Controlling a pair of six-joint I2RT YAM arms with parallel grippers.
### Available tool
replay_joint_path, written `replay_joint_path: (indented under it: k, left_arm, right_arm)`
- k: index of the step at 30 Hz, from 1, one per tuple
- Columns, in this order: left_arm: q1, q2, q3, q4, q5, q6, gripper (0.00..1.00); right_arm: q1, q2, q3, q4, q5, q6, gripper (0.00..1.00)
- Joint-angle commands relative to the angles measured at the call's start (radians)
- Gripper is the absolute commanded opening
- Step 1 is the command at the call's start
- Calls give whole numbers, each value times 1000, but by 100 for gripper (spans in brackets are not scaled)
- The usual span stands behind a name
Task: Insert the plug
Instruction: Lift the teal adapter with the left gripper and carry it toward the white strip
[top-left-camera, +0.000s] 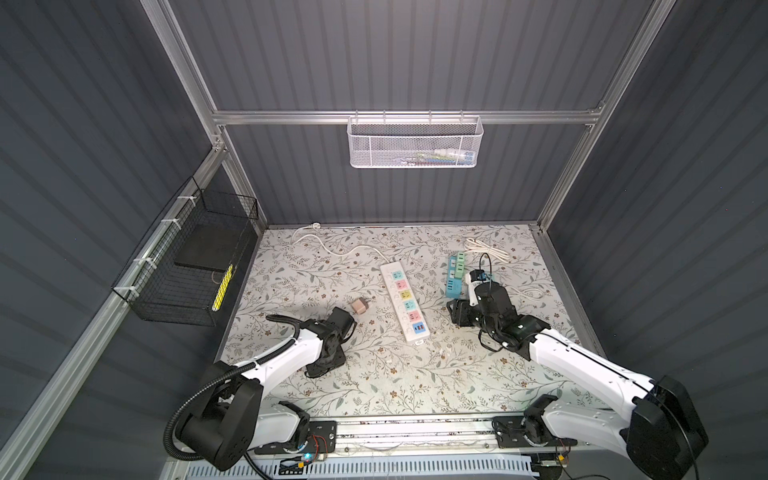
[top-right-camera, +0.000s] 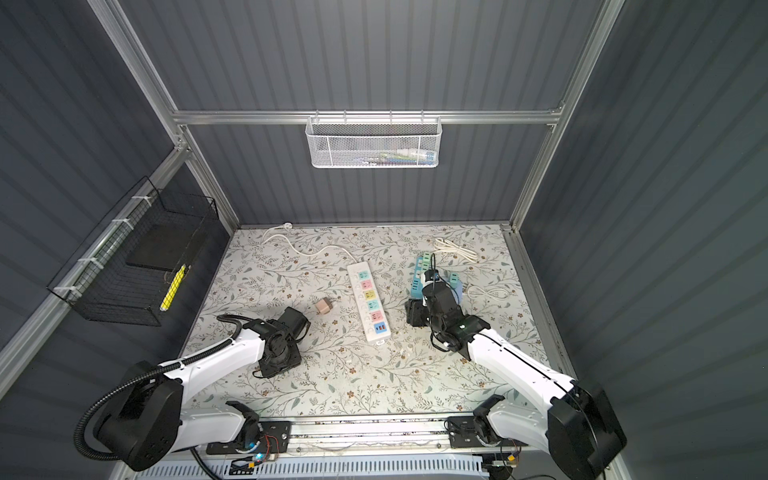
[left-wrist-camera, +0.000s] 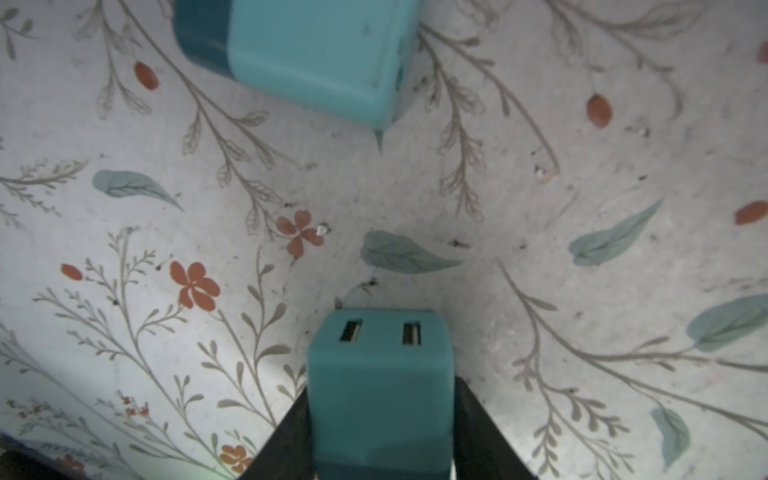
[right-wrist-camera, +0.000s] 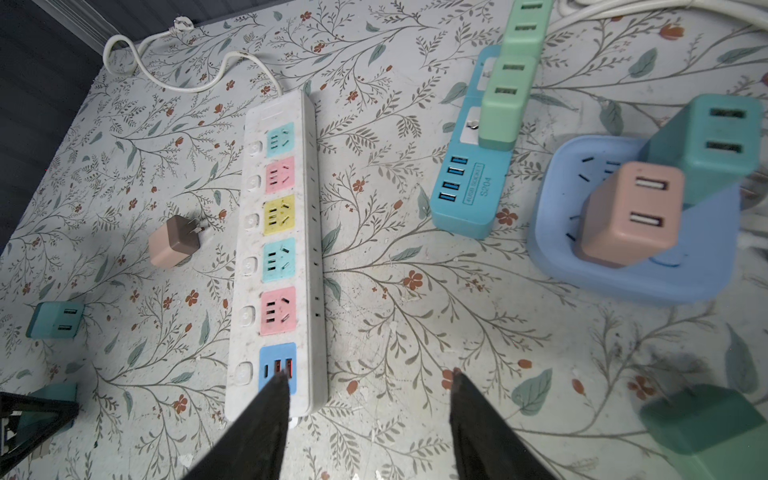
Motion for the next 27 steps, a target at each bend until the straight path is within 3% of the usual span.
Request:
replay_joint_path:
  k: [1, 9, 27]
  left_arm:
    - [5, -5, -22, 19, 17, 28, 49]
    - [5, -15, -4, 4, 8, 64, 49]
    - [5, -74, 29, -36, -17, 84, 52]
  right_arm:
    - [-1, -6, -17, 107, 16, -19, 62]
    - [4, -6, -42, 121, -92, 65, 65]
    - [15, -71, -80, 131, -65, 72, 67]
